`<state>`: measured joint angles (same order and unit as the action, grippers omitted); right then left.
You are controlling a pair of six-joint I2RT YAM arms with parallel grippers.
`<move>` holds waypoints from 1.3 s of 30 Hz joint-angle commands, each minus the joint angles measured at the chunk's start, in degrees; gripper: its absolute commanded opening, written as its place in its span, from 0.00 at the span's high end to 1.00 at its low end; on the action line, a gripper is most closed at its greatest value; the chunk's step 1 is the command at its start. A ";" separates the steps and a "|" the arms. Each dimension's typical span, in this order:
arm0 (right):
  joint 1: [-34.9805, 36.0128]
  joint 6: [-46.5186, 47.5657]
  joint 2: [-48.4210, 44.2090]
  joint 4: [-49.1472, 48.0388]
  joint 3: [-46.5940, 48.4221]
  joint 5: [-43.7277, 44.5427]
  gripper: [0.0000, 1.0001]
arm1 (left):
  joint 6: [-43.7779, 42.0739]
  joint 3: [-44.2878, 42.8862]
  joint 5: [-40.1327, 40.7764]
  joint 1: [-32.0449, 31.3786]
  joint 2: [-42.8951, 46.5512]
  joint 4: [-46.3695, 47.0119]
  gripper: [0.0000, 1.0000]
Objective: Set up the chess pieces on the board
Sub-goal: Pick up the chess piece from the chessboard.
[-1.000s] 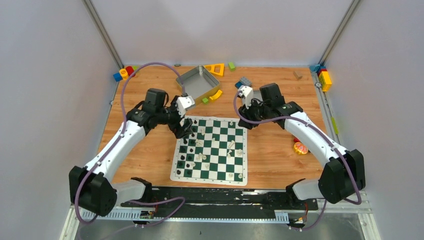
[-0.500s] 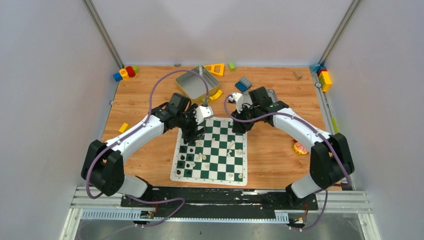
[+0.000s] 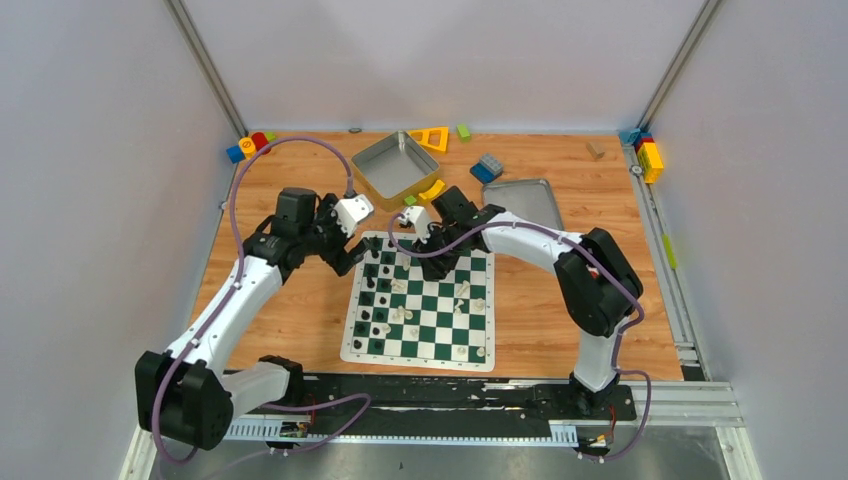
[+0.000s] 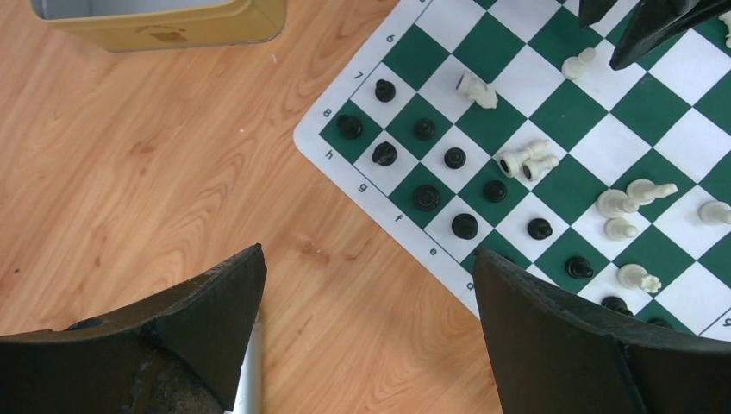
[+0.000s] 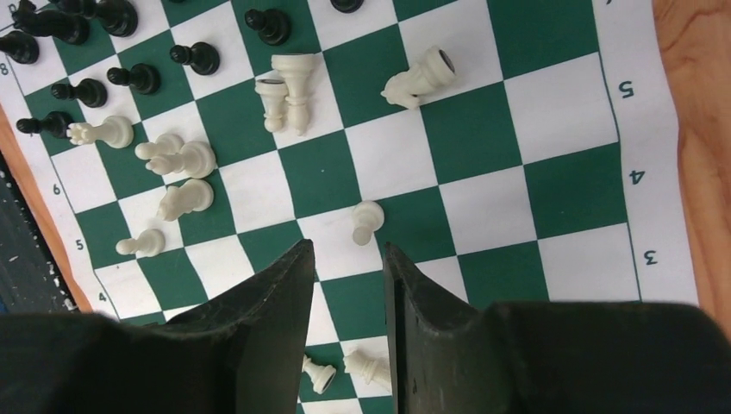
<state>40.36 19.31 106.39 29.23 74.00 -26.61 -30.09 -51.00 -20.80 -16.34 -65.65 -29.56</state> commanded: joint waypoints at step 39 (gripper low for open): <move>-1.52 3.64 0.73 6.84 6.47 7.39 1.00 | 1.61 1.16 0.93 2.90 3.15 -0.23 0.02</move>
<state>40.69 20.71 112.44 33.26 78.70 -22.13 -29.71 -49.76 -19.77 -13.78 -63.00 -30.96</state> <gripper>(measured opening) 0.088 0.982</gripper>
